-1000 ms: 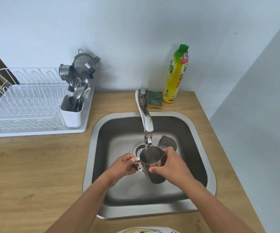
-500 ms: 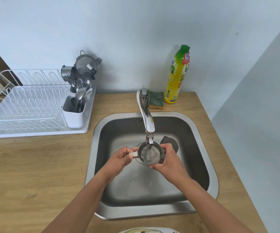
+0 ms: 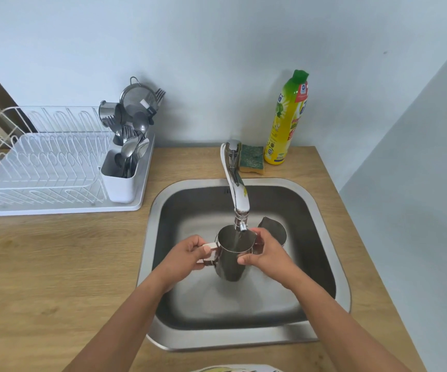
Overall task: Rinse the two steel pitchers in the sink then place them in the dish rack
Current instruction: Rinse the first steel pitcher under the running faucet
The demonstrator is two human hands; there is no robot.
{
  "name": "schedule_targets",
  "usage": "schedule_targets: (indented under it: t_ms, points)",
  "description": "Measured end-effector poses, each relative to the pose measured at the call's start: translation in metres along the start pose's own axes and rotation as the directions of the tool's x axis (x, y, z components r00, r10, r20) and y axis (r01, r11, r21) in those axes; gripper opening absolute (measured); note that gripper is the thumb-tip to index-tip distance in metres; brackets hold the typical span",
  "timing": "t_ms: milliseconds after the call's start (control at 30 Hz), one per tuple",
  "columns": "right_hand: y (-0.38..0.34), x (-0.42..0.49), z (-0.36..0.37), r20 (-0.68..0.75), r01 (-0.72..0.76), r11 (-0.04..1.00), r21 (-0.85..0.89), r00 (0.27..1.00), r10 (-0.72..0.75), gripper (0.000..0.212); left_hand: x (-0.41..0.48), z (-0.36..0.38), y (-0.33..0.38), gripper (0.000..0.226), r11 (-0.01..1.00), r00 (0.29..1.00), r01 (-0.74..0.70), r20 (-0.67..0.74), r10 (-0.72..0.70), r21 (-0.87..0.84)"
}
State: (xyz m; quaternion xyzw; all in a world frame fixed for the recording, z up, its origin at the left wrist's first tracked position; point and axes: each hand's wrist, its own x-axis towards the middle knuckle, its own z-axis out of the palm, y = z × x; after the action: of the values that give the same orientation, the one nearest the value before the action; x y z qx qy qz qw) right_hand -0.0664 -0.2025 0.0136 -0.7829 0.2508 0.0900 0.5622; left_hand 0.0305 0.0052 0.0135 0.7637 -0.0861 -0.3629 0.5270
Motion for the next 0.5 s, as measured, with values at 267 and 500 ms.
schedule_targets:
  t_ms: [267, 500]
  points:
    - [-0.004, 0.003, -0.003, -0.001, 0.028, 0.996, -0.089, 1.0, -0.028, 0.069, 0.004, 0.004, -0.003, 0.006, 0.999, 0.998, 0.017, 0.053, -0.015, -0.027]
    - [-0.002, 0.004, 0.005, -0.073, 0.051, 0.991, -0.126, 0.996, -0.06, 0.073, 0.008, 0.017, -0.007, 0.01, 0.98, 0.999, 0.038, 0.001, -0.038, -0.197]
